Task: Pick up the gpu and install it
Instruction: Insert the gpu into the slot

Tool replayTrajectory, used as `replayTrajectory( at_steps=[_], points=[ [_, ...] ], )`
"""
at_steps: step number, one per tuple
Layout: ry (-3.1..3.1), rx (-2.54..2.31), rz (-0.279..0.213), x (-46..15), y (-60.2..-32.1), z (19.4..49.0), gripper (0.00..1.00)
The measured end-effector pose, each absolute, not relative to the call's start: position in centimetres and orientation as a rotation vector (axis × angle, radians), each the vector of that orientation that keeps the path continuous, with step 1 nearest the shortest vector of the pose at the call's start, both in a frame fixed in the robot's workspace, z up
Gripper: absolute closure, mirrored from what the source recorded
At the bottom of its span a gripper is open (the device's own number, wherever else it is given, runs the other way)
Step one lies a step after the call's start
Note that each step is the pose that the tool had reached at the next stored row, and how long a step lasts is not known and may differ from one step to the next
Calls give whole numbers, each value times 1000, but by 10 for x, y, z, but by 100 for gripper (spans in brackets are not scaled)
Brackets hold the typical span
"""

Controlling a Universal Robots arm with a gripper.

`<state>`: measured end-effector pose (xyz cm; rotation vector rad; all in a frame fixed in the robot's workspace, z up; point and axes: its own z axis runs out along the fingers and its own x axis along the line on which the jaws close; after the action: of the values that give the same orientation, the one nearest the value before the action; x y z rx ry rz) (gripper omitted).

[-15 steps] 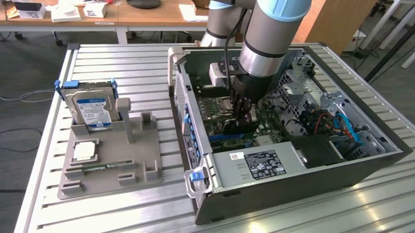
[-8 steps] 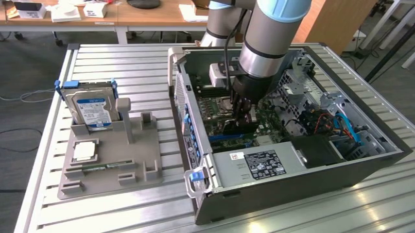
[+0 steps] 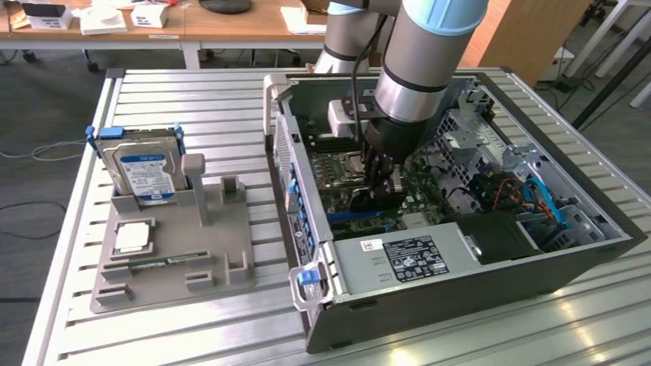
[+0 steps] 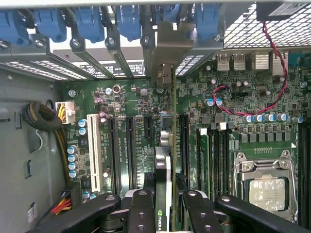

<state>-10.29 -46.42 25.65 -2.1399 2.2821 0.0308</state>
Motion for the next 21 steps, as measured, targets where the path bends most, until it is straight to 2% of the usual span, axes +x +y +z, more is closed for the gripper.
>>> replayTrajectory(
  at_steps=[21],
  points=[
    [2282,-2140,31,-105,-463,255,73]
  ],
)
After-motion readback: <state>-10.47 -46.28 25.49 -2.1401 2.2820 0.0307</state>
